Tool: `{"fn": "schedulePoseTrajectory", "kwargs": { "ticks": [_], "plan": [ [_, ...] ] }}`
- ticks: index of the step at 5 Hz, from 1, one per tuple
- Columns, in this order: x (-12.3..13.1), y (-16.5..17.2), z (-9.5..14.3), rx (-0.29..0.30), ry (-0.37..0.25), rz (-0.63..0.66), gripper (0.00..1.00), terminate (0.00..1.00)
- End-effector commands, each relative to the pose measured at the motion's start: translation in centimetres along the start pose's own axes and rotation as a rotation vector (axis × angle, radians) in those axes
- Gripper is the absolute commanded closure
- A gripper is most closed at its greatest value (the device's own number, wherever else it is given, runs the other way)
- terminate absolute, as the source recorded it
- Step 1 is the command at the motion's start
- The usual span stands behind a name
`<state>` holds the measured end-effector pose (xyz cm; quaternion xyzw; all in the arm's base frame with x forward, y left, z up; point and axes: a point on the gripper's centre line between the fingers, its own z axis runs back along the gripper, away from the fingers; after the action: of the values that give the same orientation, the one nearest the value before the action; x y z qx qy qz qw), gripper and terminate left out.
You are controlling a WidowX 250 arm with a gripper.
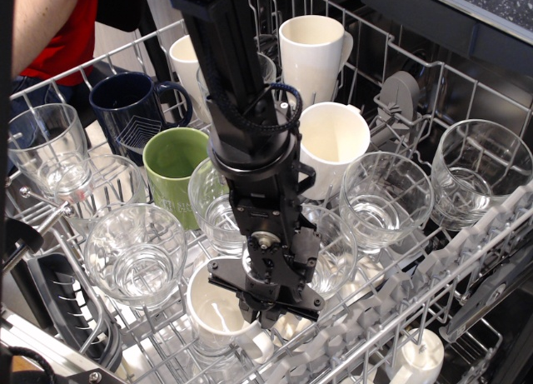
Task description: Pick up any cup
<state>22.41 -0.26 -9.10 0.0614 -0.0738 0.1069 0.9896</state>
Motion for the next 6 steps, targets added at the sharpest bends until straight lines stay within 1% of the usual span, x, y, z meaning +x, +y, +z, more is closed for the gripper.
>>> {"fn": "schedulePoseTrajectory", "kwargs": {
  "ticks": [1,3,4,6],
  "plan": [
    [0.7,1.3,2.0,-0.042,-0.018,-0.011,1.00,0.00],
    [1.4,2.0,7.0,-0.067,0.027,-0.030,1.00,0.00],
    [0.9,1.4,8.6,-0.053,0.027,-0.028,1.00,0.00],
    [0.5,1.1,12.8,0.037,0.024,-0.075,1.00,0.00]
  ]
}}
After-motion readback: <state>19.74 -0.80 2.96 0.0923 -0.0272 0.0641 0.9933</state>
